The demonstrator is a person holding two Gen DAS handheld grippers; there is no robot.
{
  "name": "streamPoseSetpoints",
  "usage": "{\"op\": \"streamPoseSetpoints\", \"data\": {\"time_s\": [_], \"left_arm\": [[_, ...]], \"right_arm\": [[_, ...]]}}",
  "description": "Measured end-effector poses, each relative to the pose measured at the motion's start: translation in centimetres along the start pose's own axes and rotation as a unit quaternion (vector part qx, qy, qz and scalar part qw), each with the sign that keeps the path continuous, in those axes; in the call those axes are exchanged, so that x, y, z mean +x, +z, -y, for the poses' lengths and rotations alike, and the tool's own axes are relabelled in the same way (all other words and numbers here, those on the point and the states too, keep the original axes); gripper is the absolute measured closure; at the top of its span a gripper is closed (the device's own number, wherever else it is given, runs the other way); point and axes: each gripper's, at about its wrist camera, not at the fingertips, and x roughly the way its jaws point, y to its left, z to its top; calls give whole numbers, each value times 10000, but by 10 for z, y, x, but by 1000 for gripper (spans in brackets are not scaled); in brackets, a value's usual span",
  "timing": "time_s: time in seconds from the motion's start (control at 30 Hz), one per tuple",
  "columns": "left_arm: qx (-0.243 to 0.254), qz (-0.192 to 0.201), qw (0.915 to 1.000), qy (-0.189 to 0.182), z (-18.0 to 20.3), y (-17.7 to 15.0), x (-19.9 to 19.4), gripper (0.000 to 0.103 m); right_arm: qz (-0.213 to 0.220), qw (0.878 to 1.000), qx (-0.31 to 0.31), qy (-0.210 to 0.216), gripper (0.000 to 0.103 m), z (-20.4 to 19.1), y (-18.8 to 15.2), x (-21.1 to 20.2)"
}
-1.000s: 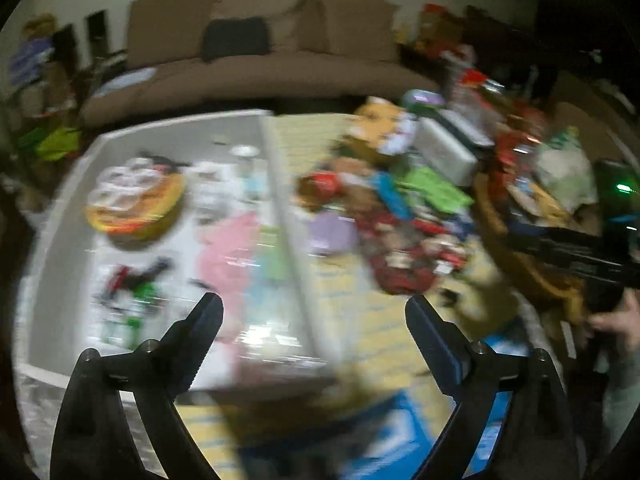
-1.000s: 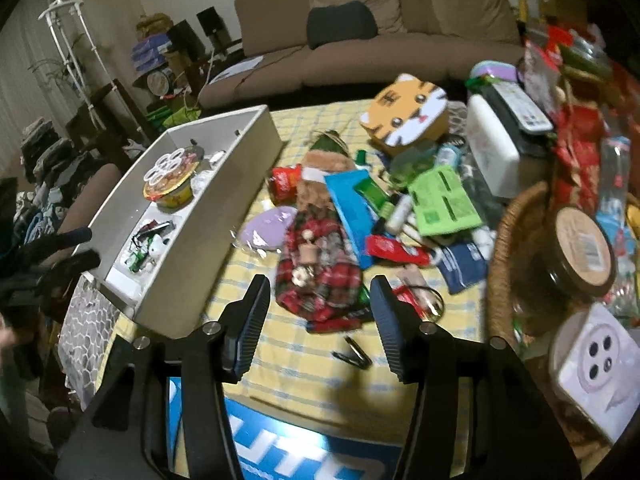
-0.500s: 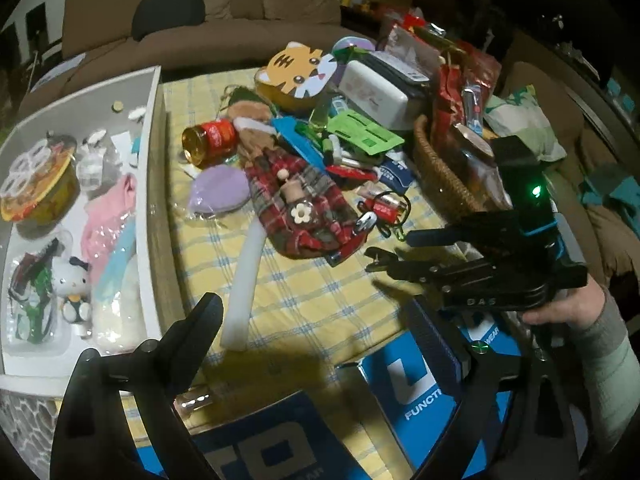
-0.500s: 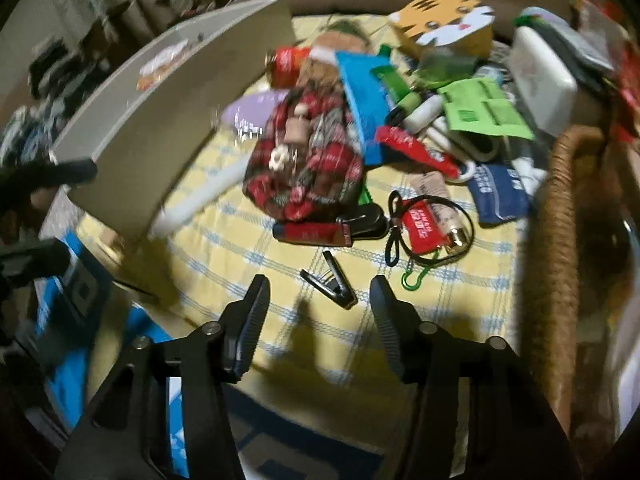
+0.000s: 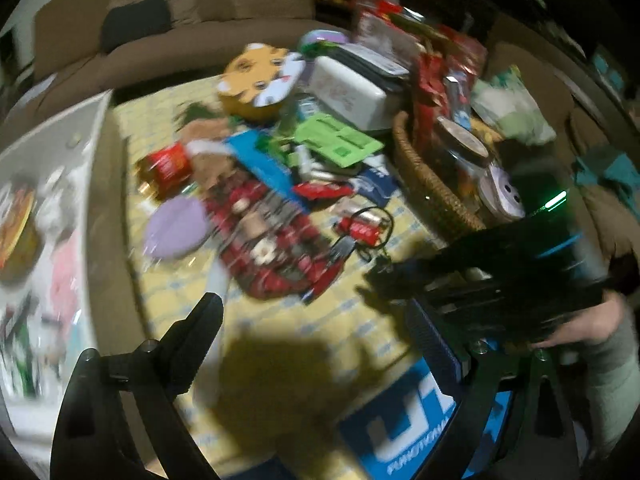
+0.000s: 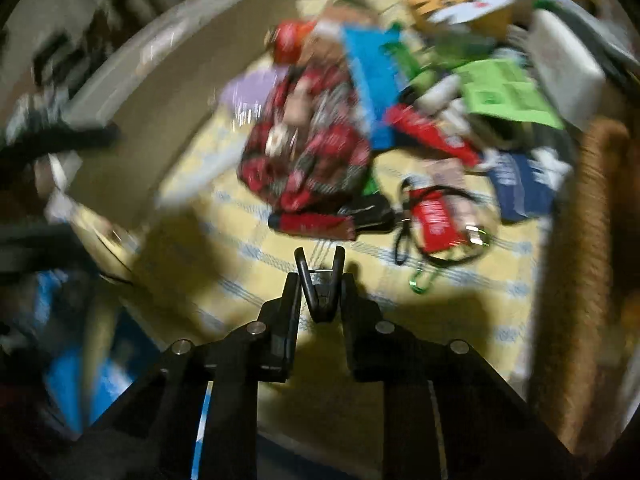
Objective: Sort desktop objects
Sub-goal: 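Reach the right gripper to the table and grasp a black cable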
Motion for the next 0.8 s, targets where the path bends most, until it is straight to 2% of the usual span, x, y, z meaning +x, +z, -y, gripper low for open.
{"op": "streamPoseSetpoints", "data": {"time_s": [0.1, 0.17, 0.27, 0.33, 0.5, 0.8], "left_arm": [[570, -207, 9981, 67, 21, 17, 28, 12], [900, -332, 9953, 93, 33, 23, 44, 18], [1571, -597, 9853, 292, 53, 29, 76, 37], [1840, -768, 9796, 263, 62, 30, 94, 42], [2061, -899, 9744, -80, 69, 32, 114, 53], [1955, -970, 9759, 27, 52, 40, 125, 55]], "right_arm": [[512, 9975, 485, 24, 85, 15, -5, -45], [952, 9906, 935, 283, 85, 29, -10, -74], [1351, 9816, 1215, 581, 85, 43, -14, -102], [1470, 9782, 1260, 748, 85, 47, -15, -111], [1469, 9756, 1305, 977, 85, 53, -12, -108], [1350, 9782, 1222, 993, 85, 61, -17, -103]]}}
